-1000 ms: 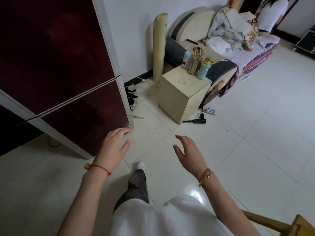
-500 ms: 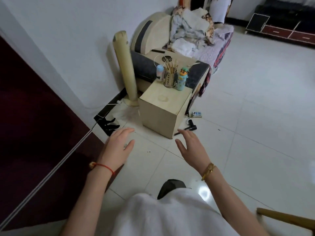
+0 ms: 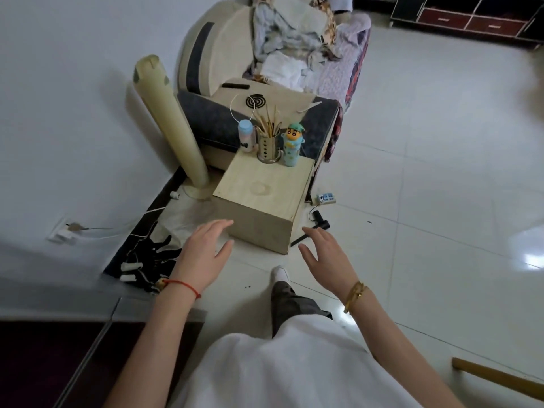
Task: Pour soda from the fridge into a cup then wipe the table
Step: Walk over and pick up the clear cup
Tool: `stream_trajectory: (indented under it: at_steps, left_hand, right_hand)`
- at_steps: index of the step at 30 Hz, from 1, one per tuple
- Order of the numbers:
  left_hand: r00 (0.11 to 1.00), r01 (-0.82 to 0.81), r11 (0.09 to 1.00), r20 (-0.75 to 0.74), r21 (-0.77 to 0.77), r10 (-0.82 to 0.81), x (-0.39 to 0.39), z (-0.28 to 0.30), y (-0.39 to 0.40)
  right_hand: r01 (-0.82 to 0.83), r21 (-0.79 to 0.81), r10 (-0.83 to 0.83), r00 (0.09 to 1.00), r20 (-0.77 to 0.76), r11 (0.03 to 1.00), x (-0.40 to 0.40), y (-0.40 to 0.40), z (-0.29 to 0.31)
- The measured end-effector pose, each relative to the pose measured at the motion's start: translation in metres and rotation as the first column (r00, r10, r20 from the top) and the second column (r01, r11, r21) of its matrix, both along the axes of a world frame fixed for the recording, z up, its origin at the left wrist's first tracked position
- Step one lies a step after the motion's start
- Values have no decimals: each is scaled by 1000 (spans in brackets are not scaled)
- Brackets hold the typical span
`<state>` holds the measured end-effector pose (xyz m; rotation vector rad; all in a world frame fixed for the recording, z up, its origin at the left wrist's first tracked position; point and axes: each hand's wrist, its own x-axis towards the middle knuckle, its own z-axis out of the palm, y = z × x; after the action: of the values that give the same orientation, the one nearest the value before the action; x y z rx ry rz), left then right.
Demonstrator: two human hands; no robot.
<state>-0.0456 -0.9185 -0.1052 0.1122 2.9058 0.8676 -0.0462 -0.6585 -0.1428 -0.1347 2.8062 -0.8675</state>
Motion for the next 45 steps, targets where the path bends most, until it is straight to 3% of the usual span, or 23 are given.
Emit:
stream_trajectory:
  at_steps: [10, 17, 26, 36, 45]
  left_hand:
    - [997, -72, 996, 39, 53, 70, -189, -9, 10]
    - [990, -58, 997, 133, 54, 51, -272, -49, 12]
    - [946, -52, 998, 321, 38, 37, -362, -145, 5]
    - [874, -66, 994, 485, 84, 17, -391, -301, 20]
    - [897, -160, 960, 439, 228, 45, -410, -391, 36]
  right_hand:
    - [14, -49, -10, 997, 76, 999, -188, 12, 5]
    - [67, -9, -64, 986, 155, 998, -264, 13, -34]
    - [268, -14, -249, 912, 326, 963, -336, 2, -125]
    - [402, -103, -296, 803, 517, 910, -393, -28, -262]
    - [433, -207, -308, 839, 448, 877, -409, -54, -345]
